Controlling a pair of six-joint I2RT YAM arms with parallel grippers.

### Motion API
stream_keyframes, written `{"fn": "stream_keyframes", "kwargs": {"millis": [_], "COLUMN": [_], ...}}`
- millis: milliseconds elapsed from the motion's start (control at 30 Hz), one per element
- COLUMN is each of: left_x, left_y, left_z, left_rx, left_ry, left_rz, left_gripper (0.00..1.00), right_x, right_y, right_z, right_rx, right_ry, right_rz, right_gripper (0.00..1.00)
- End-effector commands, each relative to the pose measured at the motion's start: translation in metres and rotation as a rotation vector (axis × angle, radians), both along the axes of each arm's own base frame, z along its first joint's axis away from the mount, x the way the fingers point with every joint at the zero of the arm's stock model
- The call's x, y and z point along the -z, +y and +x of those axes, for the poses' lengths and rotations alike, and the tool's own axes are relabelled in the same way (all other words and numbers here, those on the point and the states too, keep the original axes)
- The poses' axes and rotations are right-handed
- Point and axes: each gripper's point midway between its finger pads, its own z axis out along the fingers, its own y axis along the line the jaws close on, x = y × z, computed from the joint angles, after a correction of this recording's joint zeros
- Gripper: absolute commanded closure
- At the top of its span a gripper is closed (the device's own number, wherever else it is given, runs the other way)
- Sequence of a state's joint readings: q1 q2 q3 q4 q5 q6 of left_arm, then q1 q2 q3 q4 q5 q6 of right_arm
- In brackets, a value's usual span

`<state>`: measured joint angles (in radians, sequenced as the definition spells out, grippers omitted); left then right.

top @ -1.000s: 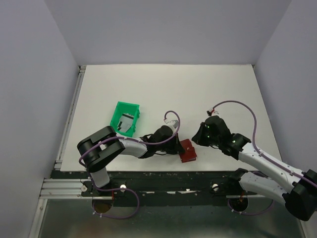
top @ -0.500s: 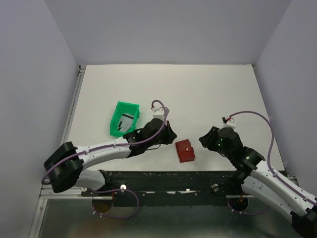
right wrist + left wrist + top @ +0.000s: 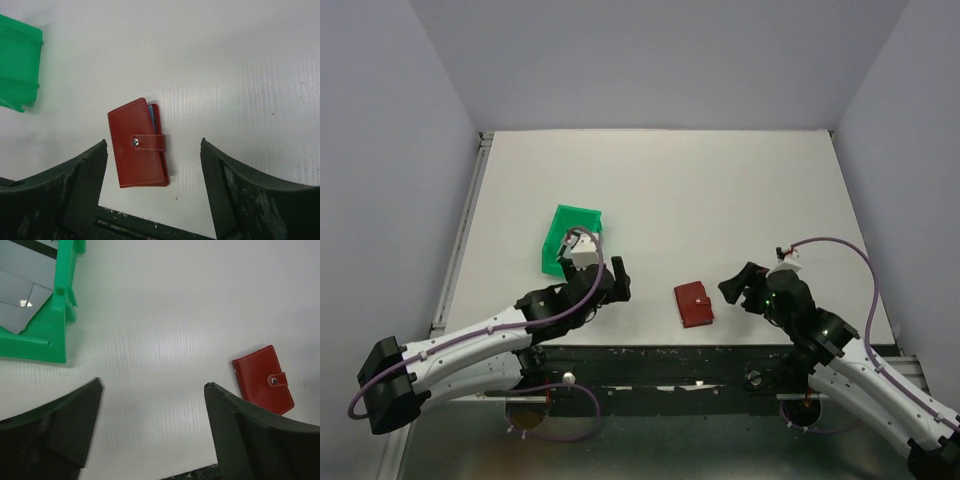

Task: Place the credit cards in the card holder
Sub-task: Reset both arms

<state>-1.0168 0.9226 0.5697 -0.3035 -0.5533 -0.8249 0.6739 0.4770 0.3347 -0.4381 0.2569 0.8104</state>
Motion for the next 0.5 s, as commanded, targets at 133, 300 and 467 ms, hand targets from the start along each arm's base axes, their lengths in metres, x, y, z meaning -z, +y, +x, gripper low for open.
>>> {"fn": "stream_keyframes", "kwargs": {"millis": [133,300,467], "left_x": [0.006,0.003,-0.004], "left_y": [0.053,0.062,0.061], "left_z": [-0.01,-0.011,-0.011], "left_rx": [-0.19,-0.203,-0.191], "left_ry": [0.019,0.017,-0.012], "left_rz": [0.032,0.077,0.04], "left_gripper": [0.01,0.01,0.01], "right_x": [-0.008,-0.011,-0.011], "right_y": [-0.012,-0.02,-0.029], "right_z": [0.008,0.013,0.014], "right_rx": [0.084,0.119,0.152], "right_ry": [-0.049,-0.114,-0.152], "right_rz": [0.01,0.006,0.007], "right_gripper": [0.16,0.0,0.0]}}
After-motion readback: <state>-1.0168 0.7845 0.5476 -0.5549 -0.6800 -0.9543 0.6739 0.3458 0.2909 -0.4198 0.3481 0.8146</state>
